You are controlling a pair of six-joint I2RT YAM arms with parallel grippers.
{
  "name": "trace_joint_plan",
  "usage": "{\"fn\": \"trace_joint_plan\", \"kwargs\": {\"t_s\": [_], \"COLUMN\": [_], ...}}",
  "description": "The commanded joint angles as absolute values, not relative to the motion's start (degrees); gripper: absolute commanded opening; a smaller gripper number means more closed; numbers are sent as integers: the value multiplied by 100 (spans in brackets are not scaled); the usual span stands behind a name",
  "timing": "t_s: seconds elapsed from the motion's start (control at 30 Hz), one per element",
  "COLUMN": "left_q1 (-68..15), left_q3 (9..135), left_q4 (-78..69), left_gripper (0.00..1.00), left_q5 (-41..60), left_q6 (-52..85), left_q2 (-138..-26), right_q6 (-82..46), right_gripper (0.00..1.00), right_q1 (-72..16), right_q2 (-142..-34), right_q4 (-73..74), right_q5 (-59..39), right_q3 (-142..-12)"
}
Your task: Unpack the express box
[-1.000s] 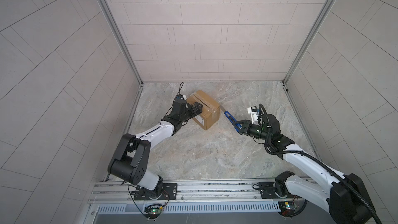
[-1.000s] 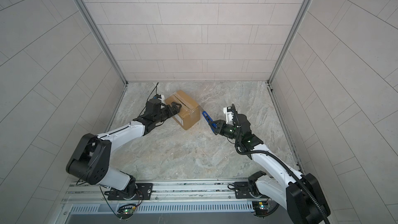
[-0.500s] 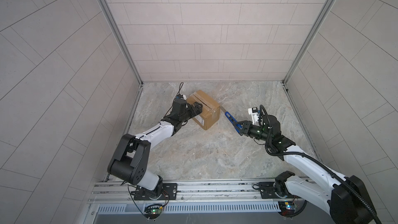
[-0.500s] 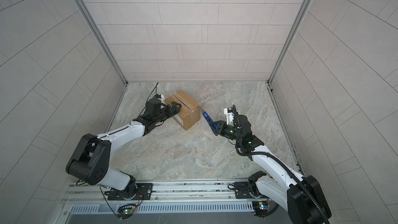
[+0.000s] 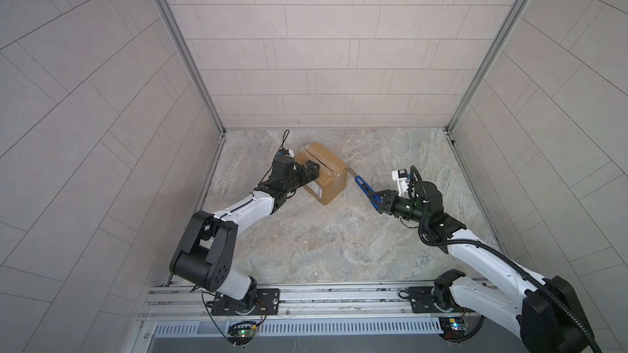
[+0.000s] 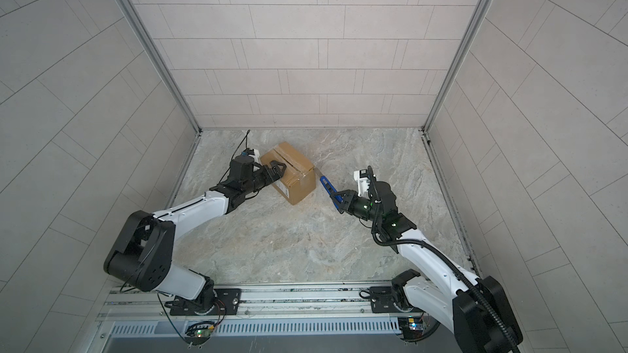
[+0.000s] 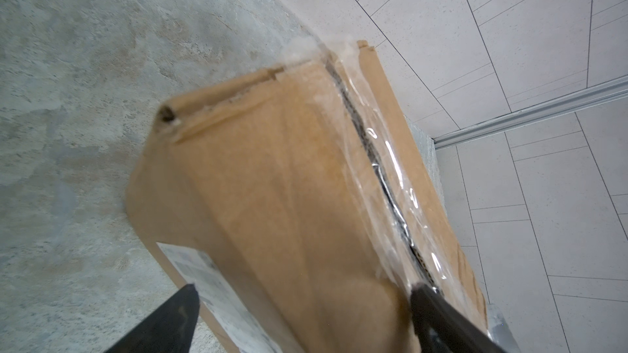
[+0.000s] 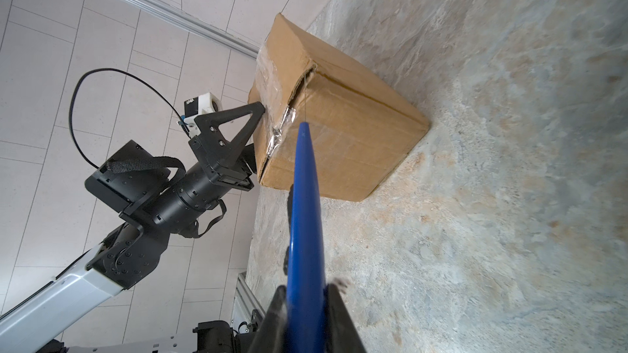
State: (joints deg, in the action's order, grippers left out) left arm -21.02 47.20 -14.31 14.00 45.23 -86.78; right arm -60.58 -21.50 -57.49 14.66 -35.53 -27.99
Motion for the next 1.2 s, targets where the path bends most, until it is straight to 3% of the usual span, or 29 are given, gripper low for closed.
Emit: {"fn": "trace_joint_plan", "kwargs": {"t_s": [0.0, 1.17], "left_q1": [-2083, -2083], "left_q3": [4608, 4614], "left_q4": [-1345, -1382], "left_gripper": [100, 100], "left_q5": [1414, 1440], "left_q6": [4500, 4526], "left_q2": [-8611, -8647], "right_q6": [-6200, -6655], "right_gripper": [0, 0], "right_q1": [-2186, -2428], "right_q2": [-5724, -6075], "right_q4": [1729, 2256], "right_q5": [-3558, -3645], "right_q3": [-2840, -2887]}}
